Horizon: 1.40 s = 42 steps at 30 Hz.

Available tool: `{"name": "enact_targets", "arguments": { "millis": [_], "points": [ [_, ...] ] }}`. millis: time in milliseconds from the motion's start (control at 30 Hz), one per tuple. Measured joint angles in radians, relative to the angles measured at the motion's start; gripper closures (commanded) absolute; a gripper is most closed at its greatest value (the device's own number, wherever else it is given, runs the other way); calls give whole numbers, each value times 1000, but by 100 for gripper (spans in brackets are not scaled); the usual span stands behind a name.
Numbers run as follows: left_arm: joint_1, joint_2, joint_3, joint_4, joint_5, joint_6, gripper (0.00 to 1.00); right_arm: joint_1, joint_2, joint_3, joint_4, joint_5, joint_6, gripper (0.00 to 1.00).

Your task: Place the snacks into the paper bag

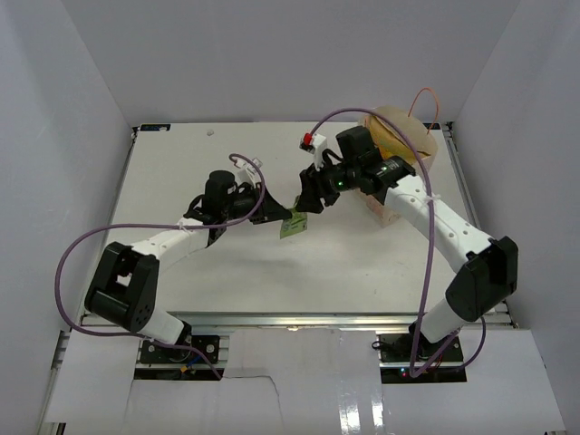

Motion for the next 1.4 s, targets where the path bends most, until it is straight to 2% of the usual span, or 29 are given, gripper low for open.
{"name": "enact_targets", "arguments": {
  "millis": [167, 367, 733, 833, 1200, 1300, 1333, 1400],
  "points": [
    [-92, -59, -57, 55, -78, -57, 100, 12, 78, -106, 69, 113, 214, 40],
    [-142, -62, -129, 100, -147, -121, 100, 30, 66, -172, 113, 179, 305, 44],
    [-167, -62, -129, 131, -176, -141, 100, 31, 24, -217, 147, 246, 328, 47],
    [-170, -62, -130, 133, -180, -143, 100, 31, 18, -227, 150, 264, 325, 51],
    [-176, -85, -136, 146, -190, -149, 99, 42, 12, -238, 153, 332, 281, 50],
    [-176, -85, -136, 145, -190, -149, 99, 43, 12, -246, 152, 315, 279, 54],
    [-176, -85, -136, 146, -190, -149, 99, 42, 12, -246, 152, 305, 278, 63],
    [-177, -87, -136, 147, -189, -150, 98, 42, 12, -246, 153, 270, 275, 71]
  ]
}}
